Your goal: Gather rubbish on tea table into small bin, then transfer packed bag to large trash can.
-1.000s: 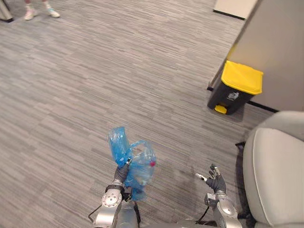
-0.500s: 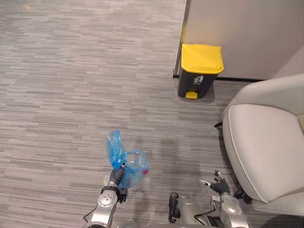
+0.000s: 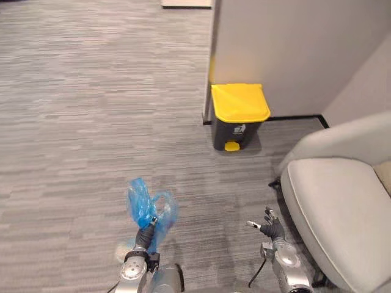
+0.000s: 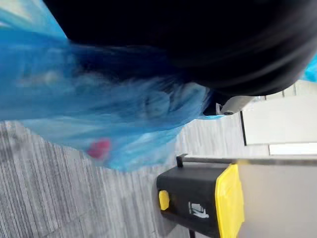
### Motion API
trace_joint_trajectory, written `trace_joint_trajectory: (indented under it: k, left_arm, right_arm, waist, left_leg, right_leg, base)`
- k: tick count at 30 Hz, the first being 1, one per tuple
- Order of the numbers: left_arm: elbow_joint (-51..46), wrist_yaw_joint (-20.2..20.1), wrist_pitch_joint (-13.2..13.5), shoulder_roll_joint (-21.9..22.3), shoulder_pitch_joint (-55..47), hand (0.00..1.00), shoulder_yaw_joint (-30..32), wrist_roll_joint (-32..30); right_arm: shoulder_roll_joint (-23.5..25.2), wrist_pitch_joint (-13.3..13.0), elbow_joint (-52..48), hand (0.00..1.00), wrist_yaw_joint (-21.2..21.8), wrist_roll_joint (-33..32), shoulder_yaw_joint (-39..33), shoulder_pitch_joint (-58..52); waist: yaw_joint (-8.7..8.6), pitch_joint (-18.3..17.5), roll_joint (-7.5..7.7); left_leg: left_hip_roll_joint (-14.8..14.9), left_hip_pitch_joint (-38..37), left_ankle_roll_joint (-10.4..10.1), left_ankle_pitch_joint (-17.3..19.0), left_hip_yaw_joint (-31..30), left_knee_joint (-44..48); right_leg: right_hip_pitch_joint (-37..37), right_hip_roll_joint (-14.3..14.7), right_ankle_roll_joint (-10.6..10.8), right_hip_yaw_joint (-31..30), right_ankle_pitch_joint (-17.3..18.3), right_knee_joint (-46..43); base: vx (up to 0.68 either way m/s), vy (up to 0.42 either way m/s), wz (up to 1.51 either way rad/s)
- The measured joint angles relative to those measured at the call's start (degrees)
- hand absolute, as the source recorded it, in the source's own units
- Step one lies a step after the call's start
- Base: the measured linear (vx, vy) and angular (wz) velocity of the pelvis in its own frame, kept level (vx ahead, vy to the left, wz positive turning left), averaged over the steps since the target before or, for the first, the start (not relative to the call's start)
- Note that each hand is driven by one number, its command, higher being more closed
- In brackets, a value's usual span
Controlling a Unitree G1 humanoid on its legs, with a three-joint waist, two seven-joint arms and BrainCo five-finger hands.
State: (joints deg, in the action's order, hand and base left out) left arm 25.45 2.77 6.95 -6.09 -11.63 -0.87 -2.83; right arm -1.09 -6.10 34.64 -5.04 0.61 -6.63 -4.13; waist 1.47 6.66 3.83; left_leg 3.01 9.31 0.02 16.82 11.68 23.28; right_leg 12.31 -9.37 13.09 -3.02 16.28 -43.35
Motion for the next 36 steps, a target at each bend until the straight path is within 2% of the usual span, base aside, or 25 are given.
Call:
trace_joint_trajectory:
  k: [1,2,3,5,6,7,8,9,10,11,13,15,16,17,18,20,22,23,24,26,28,31,33,34,36]
  left_arm:
    - [-0.23,0.07,-0.02,-0.37,0.25,1.0,-0.53,0.03]
    - [-0.56,0.09,0.0,-0.55,0.79,1.0,-1.22,0.05]
    - [-0.7,0.09,0.06,-0.56,0.94,1.0,-1.39,0.06]
    - [-0.19,0.11,0.25,-0.48,3.27,1.0,-1.24,0.18]
    - [0.33,0.16,0.25,-0.54,4.04,1.0,-1.21,0.67]
    - [0.88,0.17,0.42,-0.68,4.37,1.0,-1.19,0.85]
    - [1.89,0.16,0.5,-1.46,4.48,1.0,-1.07,1.08]
    - [3.22,0.17,0.47,-0.97,4.83,1.0,-0.85,1.1]
    - [4.52,-0.05,0.39,-0.39,5.02,1.0,-0.93,1.09]
    - [4.56,-0.04,0.39,0.13,5.4,1.0,-0.87,1.09]
    - [4.54,-0.23,0.41,1.54,6.14,1.0,-1.17,1.03]
    - [3.94,-0.35,0.95,3.09,6.42,1.0,-1.21,0.98]
    - [2.66,-0.35,1.13,3.72,5.99,1.0,-1.18,0.98]
    - [1.48,-0.5,1.31,3.97,5.22,1.0,-1.19,1.02]
    - [1.38,-0.57,1.29,3.96,5.28,1.0,-1.1,1.03]
    - [1.04,-0.72,1.16,3.96,5.22,1.0,-0.8,1.03]
    - [0.74,-0.73,1.16,3.99,4.23,1.0,-0.79,1.03]
    - [0.6,-0.76,1.09,4.12,3.65,1.0,-0.8,1.03]
    - [0.58,-0.74,1.05,4.86,3.25,1.0,-0.78,1.06]
    - [2.03,-0.55,0.76,4.03,3.53,1.0,-0.67,1.1]
    - [2.13,-0.2,0.77,3.12,3.76,1.0,-0.62,1.1]
    - [2.37,-0.07,0.67,1.97,2.79,1.0,1.03,1.1]
    - [2.45,-0.01,0.57,1.72,1.29,1.0,1.09,1.14]
    - [2.48,-0.02,0.42,1.22,0.63,1.0,0.29,1.14]
    - [2.62,0.02,0.38,1.08,0.27,1.0,-0.8,1.15]
  right_arm:
    - [0.19,0.11,0.0,0.0,0.03,0.04,0.0,-0.56]
    - [0.19,0.21,0.01,0.0,0.08,0.08,0.05,-0.91]
    - [0.16,0.21,0.0,0.0,0.07,0.17,0.18,-0.9]
    - [-0.23,0.15,0.68,0.0,0.18,0.53,0.7,0.39]
    - [-0.59,0.13,1.26,0.0,0.2,0.53,0.81,1.02]
    - [-0.77,0.08,1.86,0.0,0.17,0.53,0.82,1.41]
    - [-1.27,0.03,2.85,0.0,0.16,0.52,0.85,1.76]
    - [-2.23,-0.02,3.58,0.0,0.15,0.52,0.73,1.7]
    - [-3.53,0.17,4.98,0.0,0.05,0.53,0.68,2.95]
    - [-4.02,0.15,4.89,0.0,0.0,0.53,0.32,3.66]
    - [-4.54,0.3,4.87,0.0,-0.04,0.51,-0.71,3.47]
    - [-4.34,0.29,3.47,0.0,-0.05,0.45,-0.39,0.63]
    - [-4.2,0.16,1.51,0.0,-0.01,0.38,0.47,-0.59]
    - [-3.4,-0.02,-0.11,0.0,-0.02,-0.09,0.92,-0.48]
    - [-3.0,-0.07,-0.19,0.0,-0.03,-0.12,0.89,-0.19]
    - [-1.78,-0.06,-0.21,0.0,-0.1,-0.42,0.72,0.75]
    - [-1.09,-0.05,-0.42,0.0,-0.06,-0.65,0.86,0.5]
    - [-0.99,-0.07,-1.19,0.0,-0.13,-0.68,0.73,0.08]
    - [-1.9,-0.02,-1.75,0.0,-0.13,-0.71,0.59,-0.6]
    - [-0.92,0.42,-0.06,0.0,-0.05,-0.71,0.5,-0.22]
    - [-1.22,0.34,0.18,0.0,-0.21,-0.7,0.25,0.32]
    - [-1.32,0.12,1.35,0.0,0.08,-0.53,0.44,2.95]
    - [-1.36,0.11,3.24,0.0,0.14,-0.02,0.52,4.56]
    - [-1.43,0.14,3.23,0.0,0.18,0.19,0.52,4.06]
    - [-1.61,0.23,3.28,0.0,0.19,0.47,0.5,3.03]
  waist:
    - [-0.89,0.33,-0.33]
    - [-0.93,0.75,-0.85]
    - [-0.99,0.98,-1.48]
    - [-1.18,1.1,-1.58]
    - [-1.4,1.26,-1.9]
    - [-1.71,1.31,-1.94]
    - [-2.64,1.22,-1.65]
    - [-3.4,1.3,-2.5]
    - [-2.88,1.47,-4.36]
    - [-2.95,1.75,-4.78]
    - [-3.84,1.85,-4.99]
    - [-3.81,1.92,-5.06]
    - [-3.54,1.86,-5.4]
    - [-2.81,1.89,-5.47]
    - [-2.51,1.74,-6.01]
    - [-1.03,2.29,-5.21]
    - [0.2,2.67,-4.35]
    - [0.53,2.59,-5.04]
    - [0.67,2.11,-7.04]
    - [0.8,2.23,-3.76]
    - [0.82,1.55,-2.42]
    - [1.12,1.53,-2.68]
    - [1.02,1.57,-2.94]
    - [0.77,1.57,-2.53]
    - [0.12,1.55,-2.42]
  left_leg:
    - [-0.06,-2.38,0.56,0.48,0.08,-1.12]
    - [-0.01,-6.41,0.72,1.16,0.29,-3.54]
    - [0.05,-7.63,0.68,1.25,0.41,-4.59]
    - [1.18,-12.29,0.1,1.54,0.52,-8.14]
    - [2.03,-13.5,0.06,1.52,0.42,-9.07]
    - [2.3,-14.27,-0.29,1.45,0.13,-9.56]
    - [1.77,-15.82,-2.04,1.75,-0.98,-10.36]
    - [2.73,-16.64,-2.68,2.1,-2.03,-10.53]
    - [4.33,-16.42,-4.28,0.8,-2.31,-9.92]
    - [3.94,-16.3,-5.41,-1.89,-2.78,-9.76]
    - [3.21,-17.28,-5.82,-6.93,-4.02,-8.84]
    - [3.87,-16.91,-7.17,-11.78,-4.98,0.81]
    - [5.28,-13.38,-8.51,-15.14,-5.43,11.41]
    - [7.85,-6.83,-7.3,-12.02,-5.23,24.47]
    - [8.62,-4.01,-6.39,-9.71,-4.98,28.67]
    - [9.09,2.41,-3.86,-4.61,-3.74,32.22]
    - [8.75,6.18,-1.96,-2.32,-3.21,24.99]
    - [7.99,7.41,-2.05,-2.43,-3.39,17.21]
    - [7.88,7.37,-3.68,-6.7,-5.25,4.19]
    - [4.64,4.61,-3.12,-7.58,-3.0,1.58]
    - [2.74,4.85,-2.03,-6.89,-2.05,1.97]
    - [1.84,3.15,-0.81,-4.4,-0.16,2.42]
    - [2.01,-0.32,-0.9,-1.6,1.97,0.03]
    - [1.44,-3.18,-0.27,-0.92,3.24,-2.41]
    - [0.84,-5.47,-0.04,-0.56,3.29,-4.01]
  right_leg:
    - [1.92,0.02,-0.48,0.82,0.11,-5.5]
    - [4.2,-0.09,-3.15,3.61,1.39,-8.61]
    - [5.31,-0.12,-4.25,5.12,1.96,-8.51]
    - [10.33,1.34,-8.49,12.37,2.99,-1.8]
    - [11.87,2.83,-10.22,14.0,1.84,3.76]
    - [12.33,3.79,-10.71,14.24,-0.07,8.22]
    - [11.75,5.6,-13.13,14.11,-10.18,16.98]
    - [10.52,6.57,-15.19,14.32,-11.92,17.56]
    - [9.86,7.72,-15.97,14.45,-11.82,18.2]
    - [9.7,7.33,-16.08,14.15,-10.47,18.1]
    - [7.04,5.86,-16.05,15.11,-8.67,17.48]
    - [-0.53,6.26,-15.69,17.3,-7.23,20.36]
    - [-4.86,6.6,-15.74,16.9,-6.9,23.86]
    - [-8.21,7.7,-16.35,16.34,-6.3,27.2]
    - [-9.31,8.23,-16.38,15.67,-6.28,28.45]
    - [-12.98,8.23,-16.37,13.58,-6.28,31.27]
    - [-15.6,7.61,-15.12,11.83,-5.53,32.48]
    - [-16.28,7.22,-12.77,10.98,-4.0,31.94]
    - [-15.79,7.63,-10.99,10.14,-1.69,29.42]
    - [-15.03,4.81,-9.9,7.08,-0.5,28.44]
    - [-15.29,3.05,-9.63,5.01,-0.63,30.7]
    - [-14.98,2.13,-8.08,1.09,-1.45,29.82]
    - [-11.0,2.08,-5.42,-0.9,-0.43,20.1]
    - [-5.37,0.94,-2.42,-0.16,-1.6,7.81]
    - [-0.93,0.02,-0.51,0.41,-3.45,-1.19]
  base:
    - [0.35,0.1,-0.09]
    - [0.37,0.078,0.02]
    - [0.38,0.028,-0.06]
    - [0.53,-0.069,0.06]
    - [0.43,-0.09,0.15]
    - [0.36,-0.093,0.31]
    - [0.3,-0.054,0.4]
    - [0.49,-0.073,0.1]
    - [0.59,-0.106,-0.16]
    - [0.56,-0.126,-0.24]
    - [0.48,-0.132,0.34]
    - [0.41,-0.117,0.42]
    - [0.37,-0.04,-0.05]
    - [0.35,0.002,-0.25]
    - [0.29,0.031,-0.42]
    - [0.28,0.073,-0.53]
    - [0.25,0.134,-0.52]
    - [0.27,0.232,-0.41]
    - [0.35,0.309,-0.45]
    - [0.25,0.227,-0.23]
    - [0.24,0.153,-0.1]
    - [0.24,0.144,-0.47]
    - [0.19,0.087,-0.84]
    - [0.18,0.032,-0.54]
    - [0.16,0.025,-0.11]
